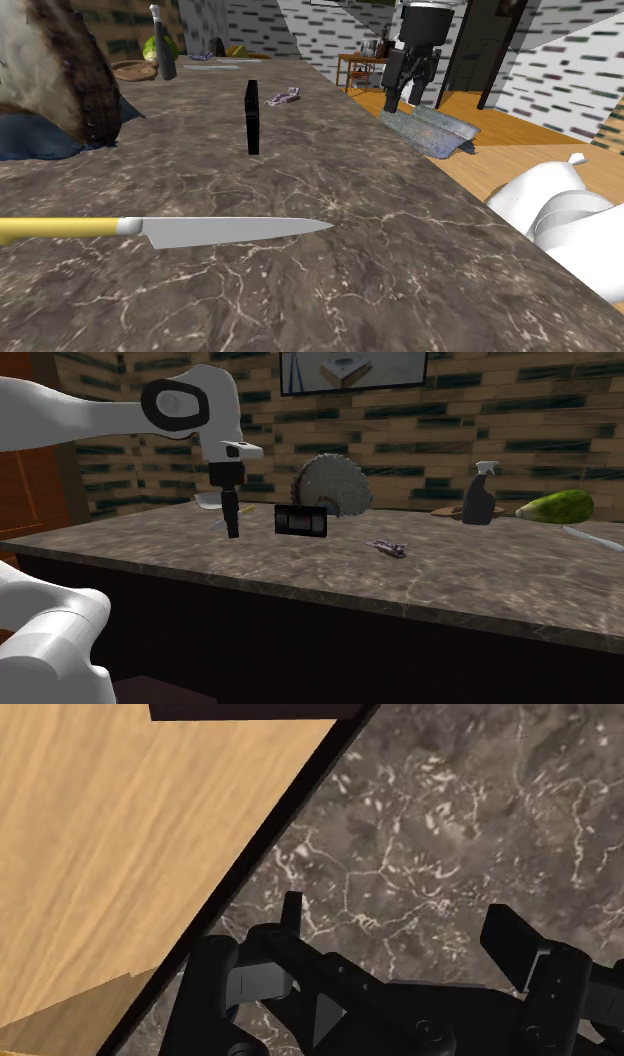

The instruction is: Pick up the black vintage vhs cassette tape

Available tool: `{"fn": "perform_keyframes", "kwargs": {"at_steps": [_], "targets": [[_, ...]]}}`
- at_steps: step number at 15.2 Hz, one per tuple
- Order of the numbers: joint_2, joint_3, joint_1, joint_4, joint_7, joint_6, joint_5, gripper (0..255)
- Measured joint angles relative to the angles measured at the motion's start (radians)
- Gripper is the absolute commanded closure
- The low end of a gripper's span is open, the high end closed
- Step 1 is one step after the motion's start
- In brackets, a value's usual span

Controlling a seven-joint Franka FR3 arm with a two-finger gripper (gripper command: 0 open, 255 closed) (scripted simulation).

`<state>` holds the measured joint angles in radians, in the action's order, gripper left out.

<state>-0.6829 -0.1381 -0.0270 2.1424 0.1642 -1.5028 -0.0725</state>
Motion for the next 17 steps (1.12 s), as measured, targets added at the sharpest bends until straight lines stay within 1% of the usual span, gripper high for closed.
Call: {"fn": "perform_keyframes", "kwargs": {"at_steps": [1, 4, 8, 9, 10, 13, 15, 17], "targets": [[0.025, -0.024, -0.004, -0.014, 0.043, -0.011, -0.012, 0], [0.114, -0.093, -0.018, -0.104, 0.174, -0.009, -0.037, 0], [0.26, -0.175, -0.043, -0.245, 0.342, -0.01, -0.042, 0], [0.31, -0.198, -0.049, -0.299, 0.388, -0.004, -0.037, 0], [0.342, -0.218, -0.052, -0.326, 0.433, -0.008, -0.034, 0], [0.462, -0.273, -0.059, -0.451, 0.565, 0.005, -0.008, 0], [0.559, -0.305, -0.059, -0.552, 0.653, 0.019, 0.023, 0], [0.661, -0.336, -0.047, -0.662, 0.744, 0.039, 0.063, 0]]}}
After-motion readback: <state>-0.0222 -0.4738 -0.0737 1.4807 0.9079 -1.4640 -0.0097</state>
